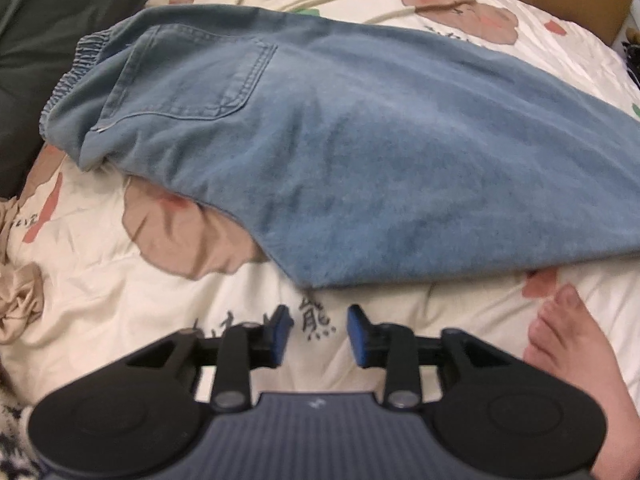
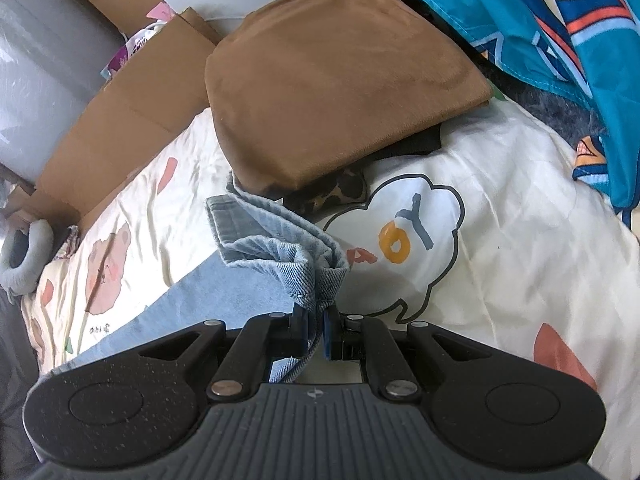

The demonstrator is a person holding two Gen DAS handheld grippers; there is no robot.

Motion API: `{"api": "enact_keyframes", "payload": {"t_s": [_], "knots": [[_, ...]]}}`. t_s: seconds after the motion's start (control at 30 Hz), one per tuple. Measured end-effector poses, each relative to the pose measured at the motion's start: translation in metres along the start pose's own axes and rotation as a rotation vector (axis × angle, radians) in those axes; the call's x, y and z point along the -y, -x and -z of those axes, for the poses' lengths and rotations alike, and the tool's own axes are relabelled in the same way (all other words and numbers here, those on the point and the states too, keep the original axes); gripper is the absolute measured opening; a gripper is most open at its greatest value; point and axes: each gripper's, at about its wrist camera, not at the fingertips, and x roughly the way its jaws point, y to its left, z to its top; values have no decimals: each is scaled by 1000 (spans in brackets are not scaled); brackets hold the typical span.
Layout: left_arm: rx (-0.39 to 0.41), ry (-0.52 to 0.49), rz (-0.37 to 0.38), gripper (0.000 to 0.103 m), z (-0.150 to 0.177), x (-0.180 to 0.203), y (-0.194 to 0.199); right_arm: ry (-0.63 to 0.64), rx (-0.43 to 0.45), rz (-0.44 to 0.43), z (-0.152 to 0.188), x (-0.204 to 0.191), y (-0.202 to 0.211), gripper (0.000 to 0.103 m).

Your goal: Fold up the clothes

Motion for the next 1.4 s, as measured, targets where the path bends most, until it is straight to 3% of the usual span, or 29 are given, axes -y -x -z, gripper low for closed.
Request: {"api": "enact_keyframes", "payload": {"t_s": [0.33,0.47,0.63,0.67,0.7,0.8,1.0,1.4], "knots": [[135,232,45,46,-14,-10,-4,26,-1,13,-5,-8,1,6],[138,306,58,46,6,-13,-10,28,-3,17,-4,-8,1,6],[104,320,19,46,33,7,-13,23,-5,22,-4,-8,-1,6],[108,321,18,41,34,8,-14,23,-5,22,-4,-8,-2,6],[112,321,18,27,36,8,-14,23,-6,23,-4,-7,-2,6],[112,275,15,14,35,11,-13,19,-7,26,-4,-6,-3,6],[66,226,10,10,29,3,1,6,-8,16,-5,-5,-1,6],[56,131,1,9,17,6,49,-57,4,-12,-2,13,20,6]]}}
